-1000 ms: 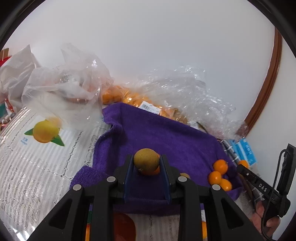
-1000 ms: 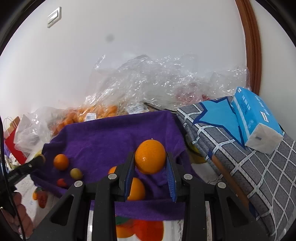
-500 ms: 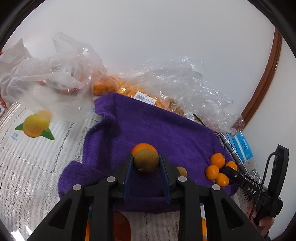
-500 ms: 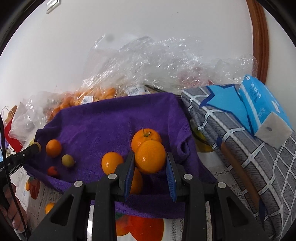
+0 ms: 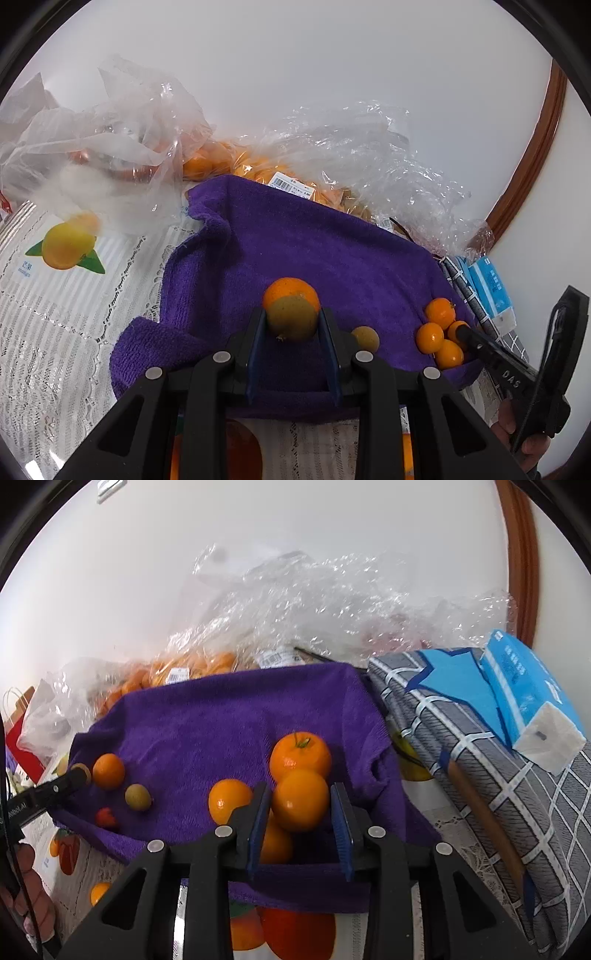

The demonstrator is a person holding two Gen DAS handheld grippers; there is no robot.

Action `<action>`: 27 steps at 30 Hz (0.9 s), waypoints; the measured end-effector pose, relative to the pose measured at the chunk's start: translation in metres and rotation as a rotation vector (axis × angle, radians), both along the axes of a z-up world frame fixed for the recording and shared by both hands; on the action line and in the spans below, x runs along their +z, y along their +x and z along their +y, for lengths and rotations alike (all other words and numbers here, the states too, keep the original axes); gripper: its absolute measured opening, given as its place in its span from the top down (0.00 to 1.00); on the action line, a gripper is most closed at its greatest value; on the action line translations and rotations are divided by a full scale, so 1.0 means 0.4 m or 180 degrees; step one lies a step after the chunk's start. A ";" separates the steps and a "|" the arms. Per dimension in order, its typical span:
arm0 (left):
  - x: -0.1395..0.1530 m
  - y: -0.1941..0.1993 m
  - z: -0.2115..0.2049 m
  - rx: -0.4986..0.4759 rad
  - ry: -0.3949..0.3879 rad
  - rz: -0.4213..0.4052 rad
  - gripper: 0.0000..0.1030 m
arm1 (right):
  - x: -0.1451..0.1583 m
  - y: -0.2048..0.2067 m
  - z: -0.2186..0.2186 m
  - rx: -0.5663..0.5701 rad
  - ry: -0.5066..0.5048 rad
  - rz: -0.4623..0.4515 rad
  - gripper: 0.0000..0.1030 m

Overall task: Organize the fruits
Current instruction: 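Open both tools to release the fruits onto the towel, then move the right tool to a round orange and grasp it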

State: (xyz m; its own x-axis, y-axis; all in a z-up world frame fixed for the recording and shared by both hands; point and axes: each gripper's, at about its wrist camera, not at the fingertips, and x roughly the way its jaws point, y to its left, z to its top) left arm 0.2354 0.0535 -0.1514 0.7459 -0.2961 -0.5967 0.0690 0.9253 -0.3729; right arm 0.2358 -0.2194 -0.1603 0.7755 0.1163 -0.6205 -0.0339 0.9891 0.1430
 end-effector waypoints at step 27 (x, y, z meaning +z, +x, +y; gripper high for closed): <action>0.032 -0.156 0.009 -0.0093 0.0302 -0.0168 0.64 | 0.117 -0.283 0.134 -0.0051 -0.0367 -0.0268 0.44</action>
